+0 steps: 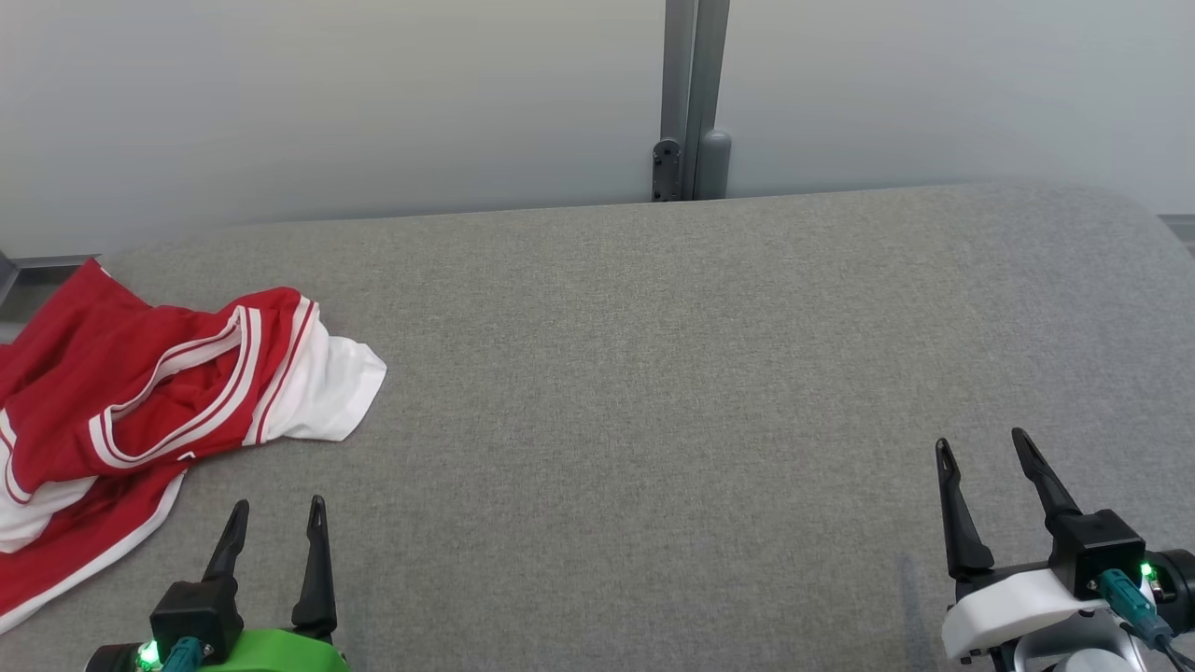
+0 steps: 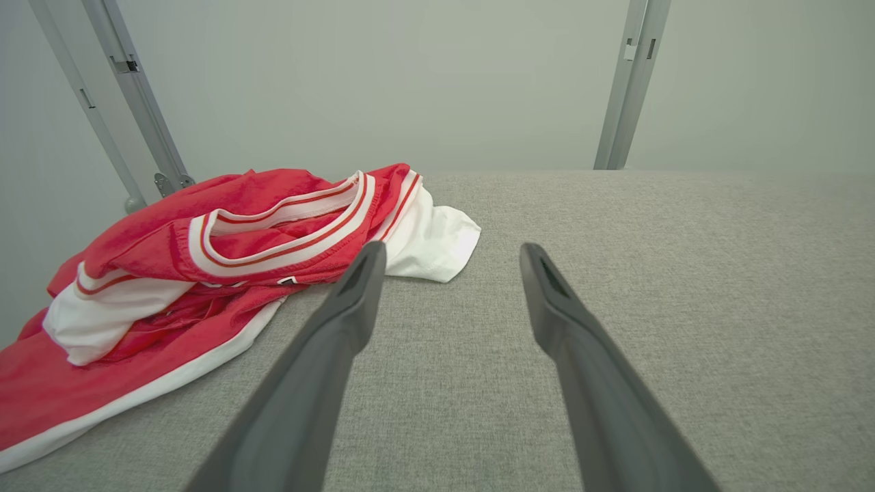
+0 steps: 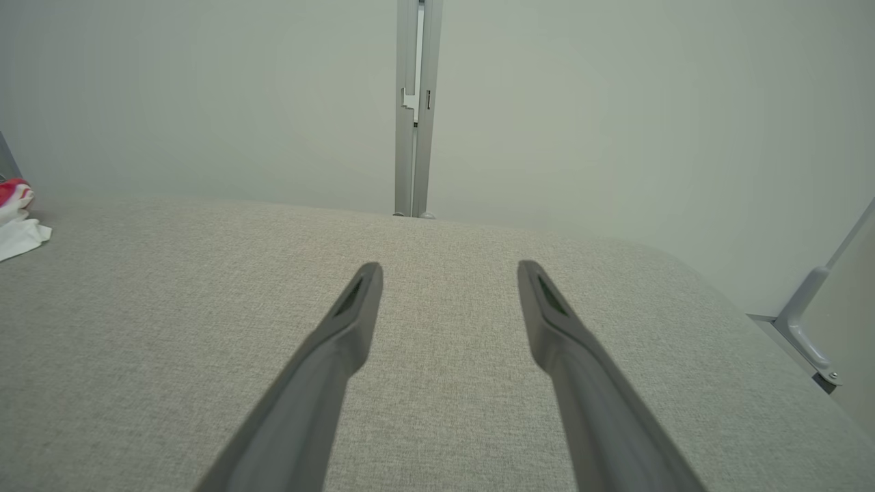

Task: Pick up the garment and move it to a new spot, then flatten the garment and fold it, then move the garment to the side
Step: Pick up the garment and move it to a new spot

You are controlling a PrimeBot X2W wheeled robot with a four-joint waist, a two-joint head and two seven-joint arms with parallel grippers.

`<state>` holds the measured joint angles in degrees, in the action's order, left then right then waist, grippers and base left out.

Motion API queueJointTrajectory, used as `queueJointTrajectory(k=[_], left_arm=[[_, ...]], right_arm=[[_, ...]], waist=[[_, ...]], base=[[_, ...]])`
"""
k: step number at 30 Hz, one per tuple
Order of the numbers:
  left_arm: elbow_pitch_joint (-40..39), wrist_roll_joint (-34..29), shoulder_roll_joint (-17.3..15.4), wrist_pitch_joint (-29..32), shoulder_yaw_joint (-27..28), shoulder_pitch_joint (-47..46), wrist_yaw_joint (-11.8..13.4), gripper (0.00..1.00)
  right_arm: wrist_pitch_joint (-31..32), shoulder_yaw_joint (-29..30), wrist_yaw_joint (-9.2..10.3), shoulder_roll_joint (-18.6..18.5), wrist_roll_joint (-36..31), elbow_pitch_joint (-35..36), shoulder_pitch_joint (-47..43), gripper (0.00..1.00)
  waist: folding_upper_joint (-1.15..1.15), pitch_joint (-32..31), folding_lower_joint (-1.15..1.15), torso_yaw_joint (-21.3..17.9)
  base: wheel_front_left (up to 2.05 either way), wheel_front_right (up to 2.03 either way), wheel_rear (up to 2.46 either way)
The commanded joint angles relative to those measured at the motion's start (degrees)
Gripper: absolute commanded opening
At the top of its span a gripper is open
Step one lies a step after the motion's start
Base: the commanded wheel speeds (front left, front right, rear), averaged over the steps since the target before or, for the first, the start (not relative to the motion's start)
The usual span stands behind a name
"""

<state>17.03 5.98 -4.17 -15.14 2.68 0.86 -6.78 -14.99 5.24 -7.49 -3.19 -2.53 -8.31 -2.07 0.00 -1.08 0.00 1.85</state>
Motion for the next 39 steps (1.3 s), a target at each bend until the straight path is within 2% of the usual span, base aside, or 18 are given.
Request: queueJointTrajectory(k=[1, 6, 11, 20, 26, 30, 35, 39], left_arm=[[0.1, 0.0, 0.1, 0.0, 0.1, 0.3, -0.1, 1.0], [0.4, -0.1, 0.2, 0.0, 0.0, -0.1, -0.2, 1.0], [0.5, -0.3, 0.3, 0.0, -0.4, -1.0, -0.3, 1.0], [0.8, -0.3, 0.4, 0.0, -0.8, -1.0, -0.1, 1.0], [0.5, -0.1, -0.2, 0.0, 0.4, 0.6, 0.0, 1.0], [0.1, 0.1, -0.5, 0.0, 0.7, 1.1, -0.2, 1.0], [1.2, 2.0, -0.4, 0.0, 0.4, -1.2, -0.4, 1.0], [2.8, 3.6, -2.2, 3.1, -1.3, -7.3, -0.7, 1.0]], right_arm=[[-0.3, 0.1, 0.0, 0.0, 0.5, -0.1, -0.4, 1.0], [-0.3, 0.5, 0.0, 0.0, 0.5, 0.0, -0.7, 1.0], [-0.3, 1.0, 0.0, 0.1, 0.4, 0.3, -1.4, 1.0], [-0.3, 0.3, 0.0, 0.2, 0.4, 0.2, -1.9, 1.0], [-0.3, -1.8, 0.0, 0.2, 0.5, -0.4, -0.3, 1.0], [-0.3, -2.4, 0.0, 0.2, 0.5, -0.7, 0.1, 1.0], [-0.3, -3.1, 0.0, 0.1, 0.8, -0.3, 0.5, 1.0], [-0.3, -3.5, 0.0, -1.2, 0.3, 1.1, 2.9, 1.0]], waist=[[0.0, 0.0, 0.0, 0.0], [0.0, 0.0, 0.0, 0.4], [0.0, -0.3, 0.0, 2.9], [0.0, -1.1, 0.0, 14.1], [0.0, -1.5, 0.0, 19.1], [0.0, -1.3, 0.0, 19.8], [0.0, 0.3, 0.0, 18.1], [0.0, 6.1, 0.0, 15.6]], base=[[0.0, 0.0, 0.0], [0.0, 0.0, 0.0], [0.0, 0.0, 0.0], [0.0, 0.0, 0.0], [0.0, 0.0, 0.0], [0.0, 0.0, 0.0], [0.0, 0.0, 0.0], [0.0, 0.0, 0.0]])
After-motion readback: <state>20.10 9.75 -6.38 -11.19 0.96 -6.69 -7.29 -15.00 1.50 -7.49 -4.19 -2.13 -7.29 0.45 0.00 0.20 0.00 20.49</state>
